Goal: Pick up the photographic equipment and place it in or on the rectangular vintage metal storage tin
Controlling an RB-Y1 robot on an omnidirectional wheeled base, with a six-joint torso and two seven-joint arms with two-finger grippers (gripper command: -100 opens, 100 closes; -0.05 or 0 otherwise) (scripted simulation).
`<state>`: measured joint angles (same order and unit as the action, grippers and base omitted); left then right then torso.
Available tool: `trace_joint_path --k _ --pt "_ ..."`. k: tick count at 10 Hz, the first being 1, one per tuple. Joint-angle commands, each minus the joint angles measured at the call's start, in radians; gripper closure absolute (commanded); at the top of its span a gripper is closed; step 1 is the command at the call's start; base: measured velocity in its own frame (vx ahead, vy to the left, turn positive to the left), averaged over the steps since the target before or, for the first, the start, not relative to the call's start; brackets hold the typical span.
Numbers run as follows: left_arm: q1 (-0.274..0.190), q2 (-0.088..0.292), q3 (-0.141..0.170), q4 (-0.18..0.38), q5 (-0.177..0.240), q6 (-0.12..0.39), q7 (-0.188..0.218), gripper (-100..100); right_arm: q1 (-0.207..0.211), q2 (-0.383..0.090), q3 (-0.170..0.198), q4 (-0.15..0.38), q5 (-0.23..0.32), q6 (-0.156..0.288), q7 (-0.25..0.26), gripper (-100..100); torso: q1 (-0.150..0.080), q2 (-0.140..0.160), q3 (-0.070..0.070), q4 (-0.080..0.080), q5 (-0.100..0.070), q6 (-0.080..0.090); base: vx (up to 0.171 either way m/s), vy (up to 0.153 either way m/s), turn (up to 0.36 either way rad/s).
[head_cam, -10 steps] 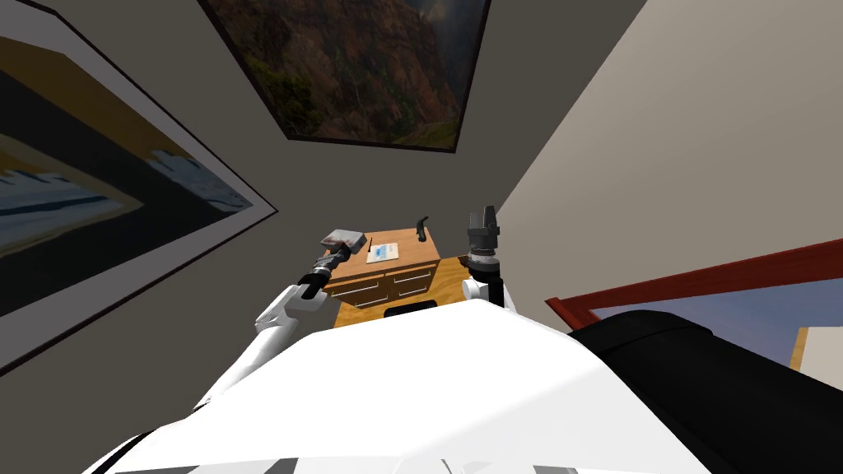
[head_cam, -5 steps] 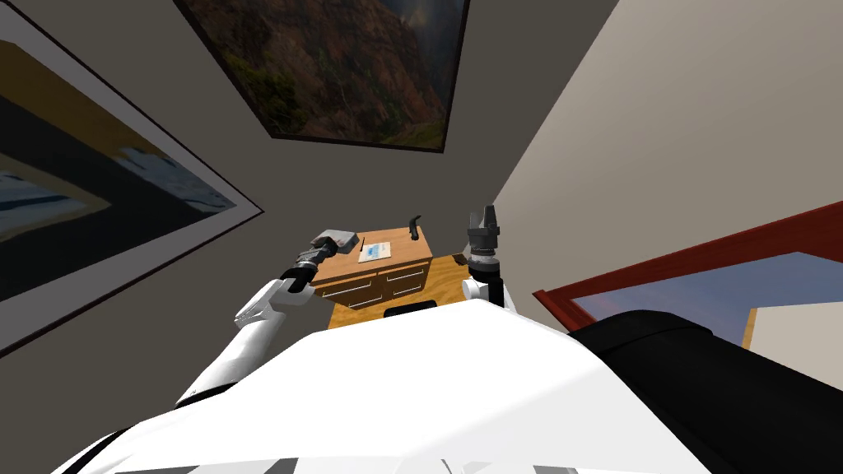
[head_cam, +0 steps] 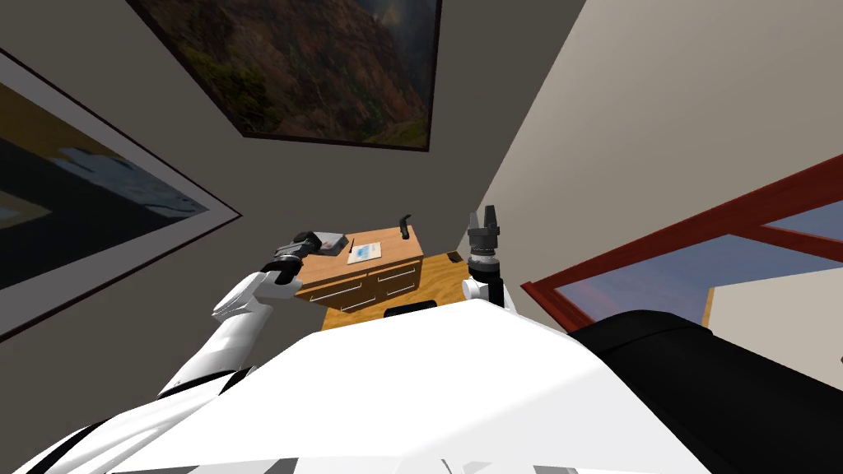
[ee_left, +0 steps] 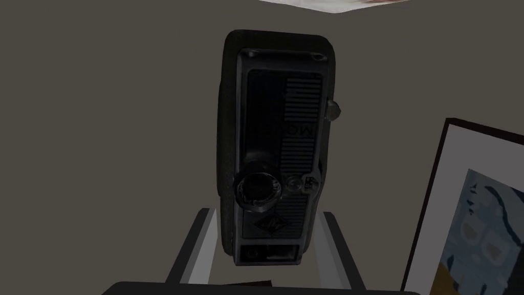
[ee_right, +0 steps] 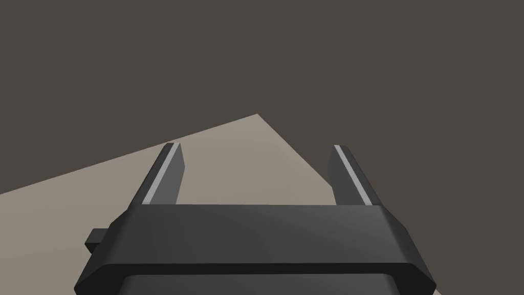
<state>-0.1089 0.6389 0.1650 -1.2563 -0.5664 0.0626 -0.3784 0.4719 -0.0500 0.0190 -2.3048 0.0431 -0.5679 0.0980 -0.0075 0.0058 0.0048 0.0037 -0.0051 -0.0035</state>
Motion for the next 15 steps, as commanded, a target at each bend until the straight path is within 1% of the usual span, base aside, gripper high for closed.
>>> trace_joint_path --k 1,2,4,6,9,11,13,15 --pt "-0.025 0.003 0.017 0.031 -0.014 0.006 0.001 100 0.000 0.000 0.000 0.000 0.000 0.000 0.000 0 0.000 0.000 0.000 0.000 0.000 0.000 -0.008 -0.015 -0.061" --pt "-0.045 0.015 0.031 0.047 -0.026 0.034 0.007 100 0.000 0.000 0.000 0.000 0.000 0.000 0.000 0 0.002 0.000 0.000 0.000 0.001 0.001 -0.023 -0.011 -0.208" --pt "-0.061 0.022 0.041 0.061 -0.035 0.059 0.011 100 0.000 0.000 0.000 0.000 0.000 0.000 0.000 0 0.003 0.000 0.000 0.001 0.000 0.002 -0.026 0.014 -0.164" --pt "-0.082 0.021 0.048 0.080 -0.039 0.101 0.013 100 0.000 0.000 0.000 0.000 0.000 0.000 0.000 0 0.006 0.001 0.001 0.001 0.001 0.003 -0.039 0.111 -0.265" --pt "-0.093 0.005 0.045 0.088 -0.029 0.132 0.007 100 0.000 -0.001 0.000 0.000 0.000 0.000 0.000 0 0.018 0.001 0.001 0.002 0.003 0.002 -0.035 0.219 -0.228" --pt "-0.094 -0.013 0.037 0.090 -0.016 0.149 -0.001 100 0.000 0.000 0.000 0.000 0.000 0.000 0.000 0 0.017 0.001 0.001 0.002 0.004 0.002 -0.024 0.220 -0.182" --pt "-0.093 -0.033 0.029 0.092 -0.001 0.163 -0.009 100 0.000 -0.001 0.000 0.000 0.000 0.000 0.000 0 0.021 0.001 0.002 0.002 0.004 0.003 -0.043 0.252 -0.254" --pt "-0.090 -0.046 0.025 0.095 0.009 0.171 -0.013 100 0.000 -0.001 0.000 0.000 0.000 0.000 0.000 0 0.018 0.002 0.002 0.003 0.003 0.003 -0.060 0.201 -0.160"
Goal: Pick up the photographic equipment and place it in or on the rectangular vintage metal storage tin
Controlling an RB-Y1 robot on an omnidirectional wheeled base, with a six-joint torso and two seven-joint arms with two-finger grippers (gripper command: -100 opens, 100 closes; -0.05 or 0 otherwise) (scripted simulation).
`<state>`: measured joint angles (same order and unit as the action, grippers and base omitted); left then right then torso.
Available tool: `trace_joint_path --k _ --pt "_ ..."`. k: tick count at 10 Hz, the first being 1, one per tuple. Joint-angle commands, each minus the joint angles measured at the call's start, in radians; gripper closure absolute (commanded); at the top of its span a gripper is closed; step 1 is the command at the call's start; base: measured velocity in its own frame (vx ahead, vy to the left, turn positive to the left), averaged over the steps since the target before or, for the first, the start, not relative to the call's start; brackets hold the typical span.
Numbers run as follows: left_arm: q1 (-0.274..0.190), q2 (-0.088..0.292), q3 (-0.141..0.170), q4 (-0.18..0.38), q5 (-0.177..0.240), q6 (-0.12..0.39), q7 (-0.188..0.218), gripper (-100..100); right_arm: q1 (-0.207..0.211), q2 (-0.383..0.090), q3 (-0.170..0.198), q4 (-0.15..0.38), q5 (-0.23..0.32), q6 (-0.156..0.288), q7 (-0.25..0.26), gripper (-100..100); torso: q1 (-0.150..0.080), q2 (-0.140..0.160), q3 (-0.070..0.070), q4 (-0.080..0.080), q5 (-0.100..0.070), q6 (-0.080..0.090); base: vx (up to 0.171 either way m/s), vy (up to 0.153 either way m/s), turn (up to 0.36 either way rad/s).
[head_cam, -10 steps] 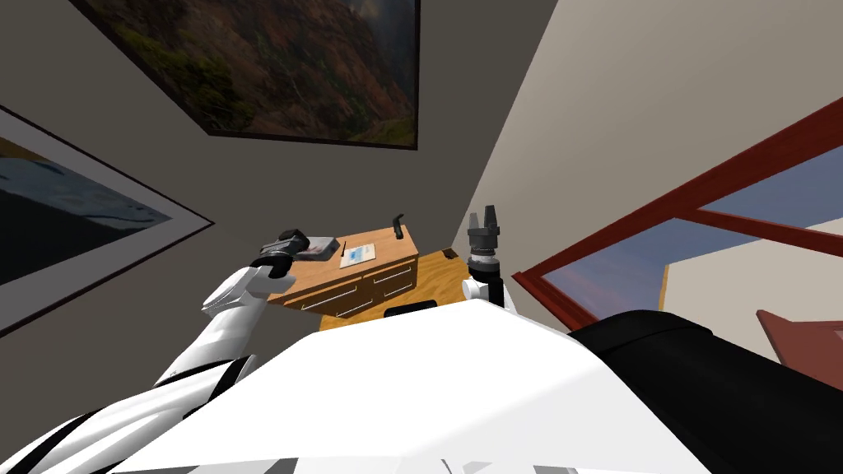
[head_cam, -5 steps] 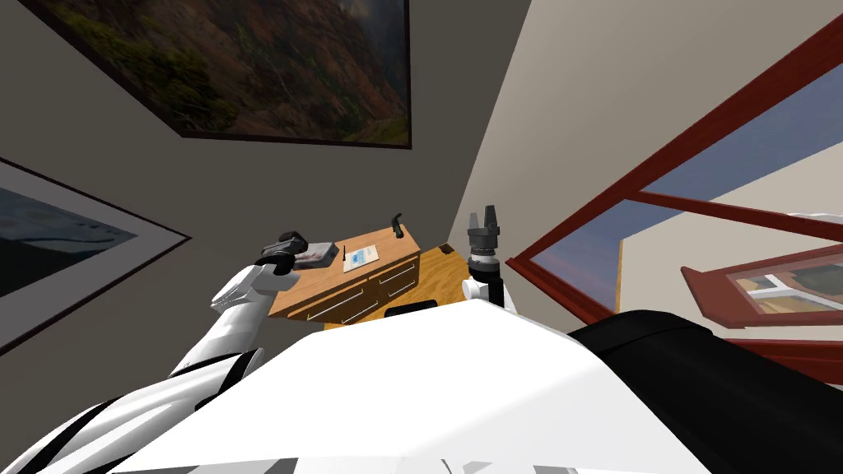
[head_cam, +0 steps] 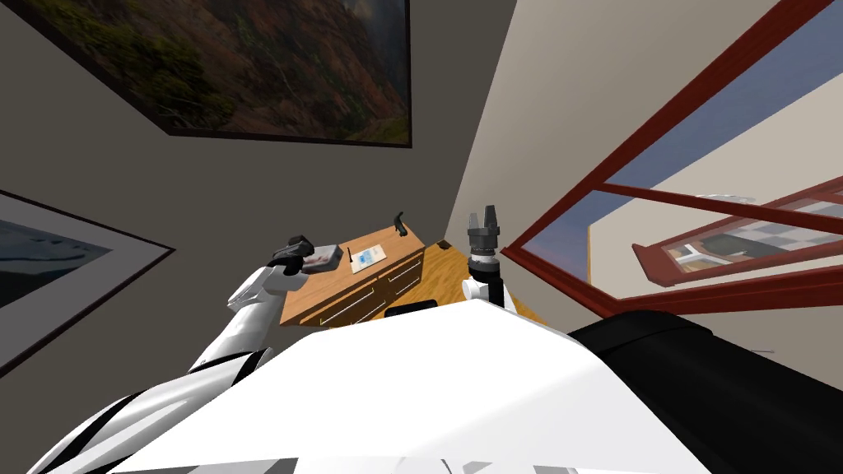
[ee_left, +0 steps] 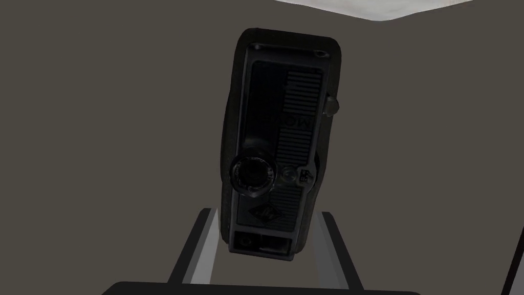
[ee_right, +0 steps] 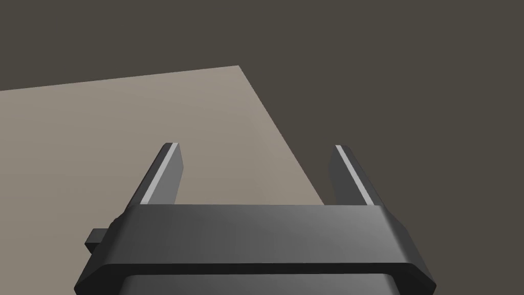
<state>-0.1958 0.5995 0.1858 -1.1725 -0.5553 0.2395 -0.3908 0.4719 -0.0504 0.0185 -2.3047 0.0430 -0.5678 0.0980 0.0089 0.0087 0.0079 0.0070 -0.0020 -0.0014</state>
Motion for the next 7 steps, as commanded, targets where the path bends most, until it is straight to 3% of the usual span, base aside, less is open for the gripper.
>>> trace_joint_path --k 1,3,4,7 --pt "-0.001 -0.017 0.000 0.015 0.006 0.001 -0.004 100 0.000 0.000 0.000 0.000 0.000 0.000 0.000 0 0.000 0.000 0.000 0.000 0.000 0.000 -0.031 0.194 -0.180" --pt "0.000 -0.023 0.002 0.020 0.004 0.001 -0.005 100 0.000 0.000 0.000 0.000 0.000 0.000 0.000 0 -0.001 -0.002 -0.001 0.000 0.000 0.001 -0.014 0.139 -0.109" --pt "-0.001 -0.023 0.001 0.022 0.005 0.001 -0.006 -100 0.000 0.000 0.000 0.000 0.000 0.000 0.000 0 -0.007 -0.002 -0.001 0.000 -0.002 0.000 -0.001 0.017 0.004" --pt "0.000 -0.023 0.001 0.022 0.005 0.001 -0.006 -100 0.000 0.000 0.000 0.000 0.000 0.000 0.000 0 -0.014 -0.002 -0.001 0.001 -0.004 0.000 0.000 0.002 0.000"
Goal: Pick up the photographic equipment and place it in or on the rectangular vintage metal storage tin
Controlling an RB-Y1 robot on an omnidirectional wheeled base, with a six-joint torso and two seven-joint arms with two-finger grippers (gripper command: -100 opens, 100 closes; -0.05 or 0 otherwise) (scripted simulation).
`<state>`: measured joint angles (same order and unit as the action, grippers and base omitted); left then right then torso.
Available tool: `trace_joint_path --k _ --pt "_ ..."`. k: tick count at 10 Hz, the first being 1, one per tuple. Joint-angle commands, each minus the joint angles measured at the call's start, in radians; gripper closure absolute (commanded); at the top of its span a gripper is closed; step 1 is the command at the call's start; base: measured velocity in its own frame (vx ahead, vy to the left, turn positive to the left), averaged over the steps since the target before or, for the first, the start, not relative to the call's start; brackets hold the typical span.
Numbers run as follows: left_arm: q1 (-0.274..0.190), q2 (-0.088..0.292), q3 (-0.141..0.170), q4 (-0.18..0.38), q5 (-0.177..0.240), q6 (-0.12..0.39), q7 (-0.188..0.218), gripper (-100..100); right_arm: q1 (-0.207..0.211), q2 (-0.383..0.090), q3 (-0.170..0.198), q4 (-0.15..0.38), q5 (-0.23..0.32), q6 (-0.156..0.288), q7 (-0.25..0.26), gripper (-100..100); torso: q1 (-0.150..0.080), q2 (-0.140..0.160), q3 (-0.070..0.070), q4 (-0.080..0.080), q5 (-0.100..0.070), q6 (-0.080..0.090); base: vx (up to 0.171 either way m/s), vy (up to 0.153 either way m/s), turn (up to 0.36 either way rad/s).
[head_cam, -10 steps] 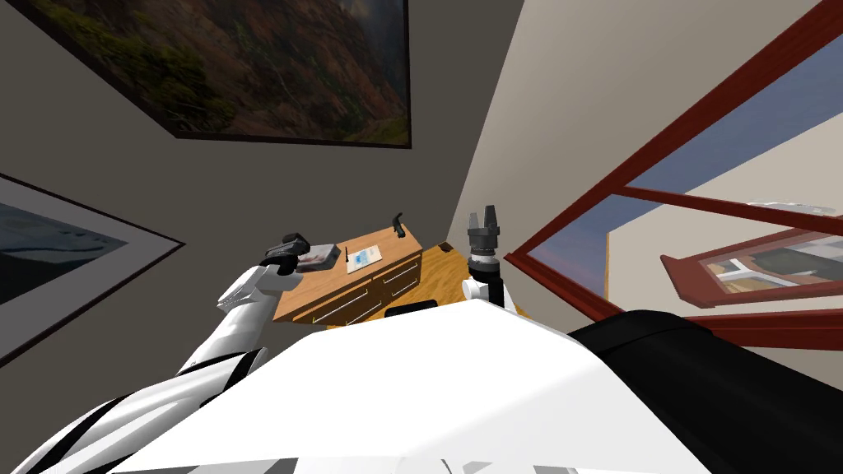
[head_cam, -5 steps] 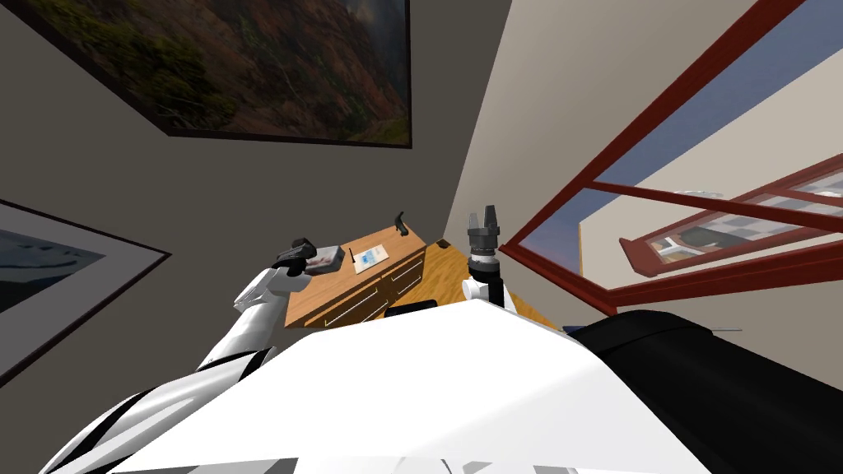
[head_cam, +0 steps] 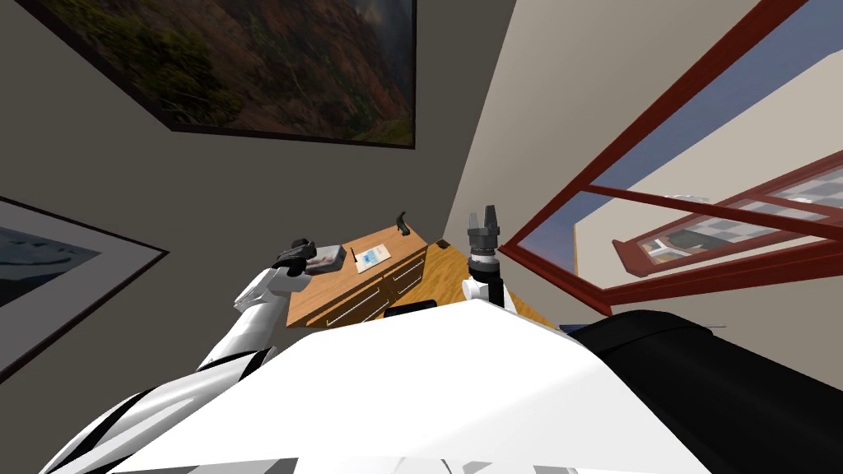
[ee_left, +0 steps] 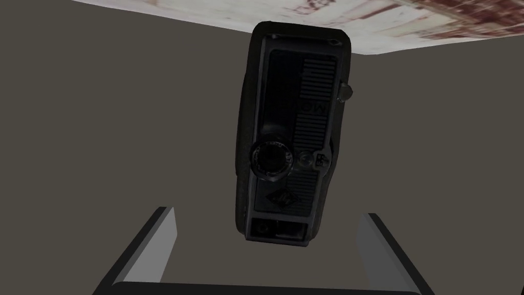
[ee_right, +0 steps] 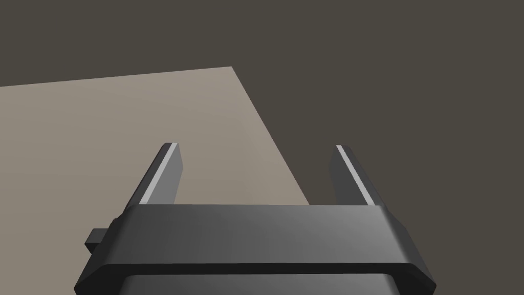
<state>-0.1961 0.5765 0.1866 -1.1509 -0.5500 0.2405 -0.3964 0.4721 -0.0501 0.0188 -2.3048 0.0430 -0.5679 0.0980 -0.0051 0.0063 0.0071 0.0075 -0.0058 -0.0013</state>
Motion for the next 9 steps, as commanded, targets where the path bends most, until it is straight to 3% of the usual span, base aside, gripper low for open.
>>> trace_joint_path --k 1,2,3,5,6,9 --pt "0.000 0.000 0.000 0.000 0.000 0.000 0.000 -100 0.000 0.000 0.000 0.000 0.000 0.000 0.000 0 0.000 0.000 0.000 0.000 0.000 0.000 0.000 0.000 0.000" --pt "0.000 0.000 0.000 0.000 0.000 0.000 0.000 0 0.000 0.000 0.000 0.000 0.000 0.000 0.000 0 0.000 0.000 0.000 0.000 0.000 0.000 0.000 0.000 0.000" --pt "-0.005 0.021 -0.027 -0.008 0.037 0.003 -0.009 -100 0.000 0.000 0.000 0.000 0.000 0.000 0.000 0 0.000 0.000 0.000 0.000 0.000 0.000 0.030 -0.014 0.124" --pt "-0.014 0.063 -0.081 -0.024 0.097 0.009 -0.027 -100 0.000 0.000 0.000 0.000 0.000 0.000 0.000 0 -0.002 -0.004 -0.002 -0.001 0.000 -0.001 0.083 -0.046 0.214" --pt "-0.014 0.063 -0.081 -0.024 0.110 0.009 -0.027 -100 0.000 0.000 0.000 0.000 0.000 0.000 0.000 0 -0.003 -0.005 -0.003 -0.001 -0.001 0.000 0.052 -0.039 0.065" --pt "-0.029 0.127 -0.162 -0.049 0.206 0.017 -0.054 -100 0.000 0.000 0.000 0.000 0.000 0.000 0.000 0 -0.002 -0.003 -0.002 -0.001 -0.001 -0.001 0.053 -0.038 0.178"
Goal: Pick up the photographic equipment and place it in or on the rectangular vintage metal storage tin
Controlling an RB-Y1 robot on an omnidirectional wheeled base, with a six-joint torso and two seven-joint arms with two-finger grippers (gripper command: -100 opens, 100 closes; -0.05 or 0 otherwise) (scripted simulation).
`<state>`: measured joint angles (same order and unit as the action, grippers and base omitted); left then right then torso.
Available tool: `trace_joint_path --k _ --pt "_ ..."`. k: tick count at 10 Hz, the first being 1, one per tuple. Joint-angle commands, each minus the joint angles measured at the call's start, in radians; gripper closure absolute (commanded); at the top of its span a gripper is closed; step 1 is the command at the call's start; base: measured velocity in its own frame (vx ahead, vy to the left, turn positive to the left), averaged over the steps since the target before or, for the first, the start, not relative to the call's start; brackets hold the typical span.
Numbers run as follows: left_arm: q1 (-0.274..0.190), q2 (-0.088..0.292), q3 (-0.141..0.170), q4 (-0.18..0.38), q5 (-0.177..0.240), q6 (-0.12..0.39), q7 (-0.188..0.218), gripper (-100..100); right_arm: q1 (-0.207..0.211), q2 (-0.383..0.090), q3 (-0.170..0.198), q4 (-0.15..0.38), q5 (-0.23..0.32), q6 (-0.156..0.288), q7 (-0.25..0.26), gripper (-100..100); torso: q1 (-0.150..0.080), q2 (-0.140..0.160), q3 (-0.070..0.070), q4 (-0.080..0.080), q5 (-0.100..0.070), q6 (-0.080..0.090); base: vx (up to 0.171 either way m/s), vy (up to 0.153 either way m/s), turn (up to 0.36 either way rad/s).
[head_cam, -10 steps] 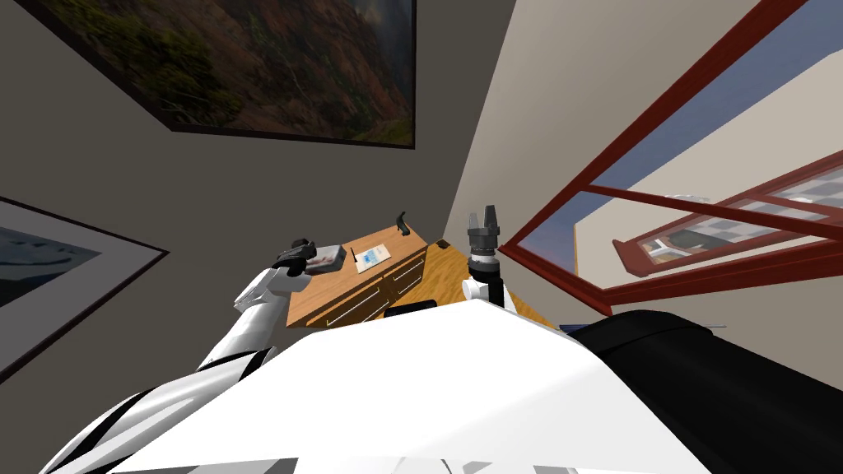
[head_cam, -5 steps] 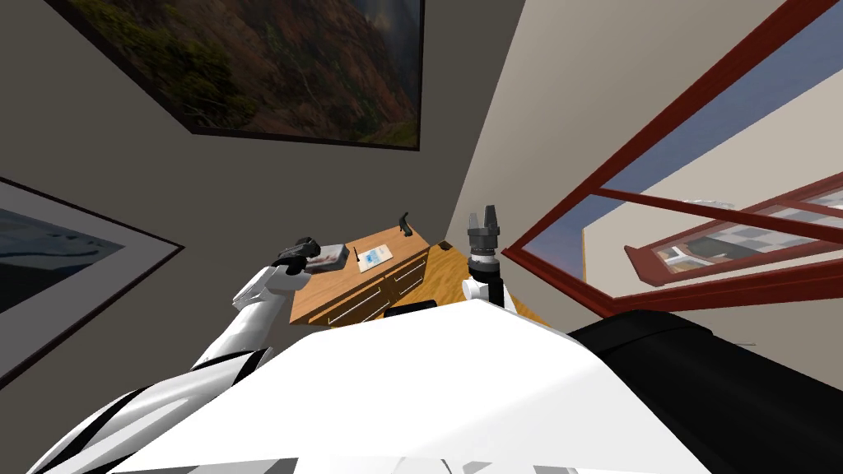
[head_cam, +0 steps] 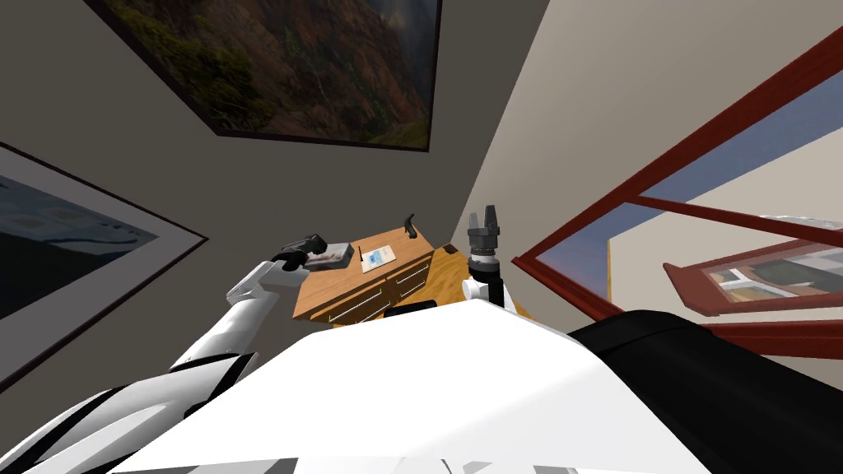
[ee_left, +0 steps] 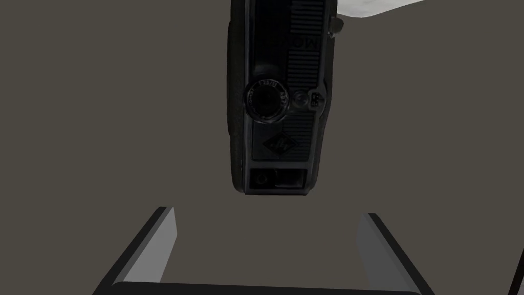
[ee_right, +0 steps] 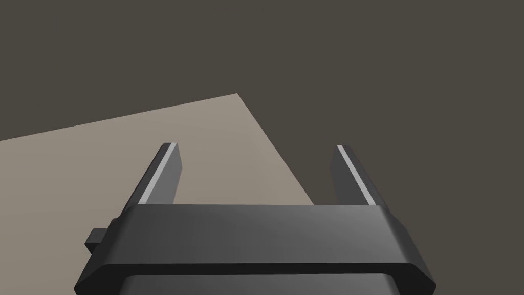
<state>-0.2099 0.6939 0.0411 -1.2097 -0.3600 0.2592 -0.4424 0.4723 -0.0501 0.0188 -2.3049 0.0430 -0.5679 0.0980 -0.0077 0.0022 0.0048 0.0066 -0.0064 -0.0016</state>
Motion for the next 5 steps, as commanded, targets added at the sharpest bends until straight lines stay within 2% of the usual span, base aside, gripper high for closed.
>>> trace_joint_path --k 1,4,5 --pt "-0.015 0.009 -0.017 0.010 0.029 -0.002 -0.008 -100 0.000 0.000 0.000 0.000 0.000 0.000 0.000 0 0.000 0.000 0.000 0.000 0.000 0.000 0.057 -0.043 0.057" --pt "-0.029 0.072 -0.098 -0.014 0.128 0.007 -0.035 -100 0.000 0.000 0.000 0.000 0.000 0.000 0.000 0 0.000 0.000 0.000 0.000 0.000 0.000 0.062 -0.047 0.182" --pt "-0.029 0.072 -0.098 -0.014 0.139 0.007 -0.035 -100 0.000 0.000 0.000 0.000 0.000 0.000 0.000 0 0.000 -0.001 0.000 0.000 0.000 0.000 0.050 -0.039 0.050"
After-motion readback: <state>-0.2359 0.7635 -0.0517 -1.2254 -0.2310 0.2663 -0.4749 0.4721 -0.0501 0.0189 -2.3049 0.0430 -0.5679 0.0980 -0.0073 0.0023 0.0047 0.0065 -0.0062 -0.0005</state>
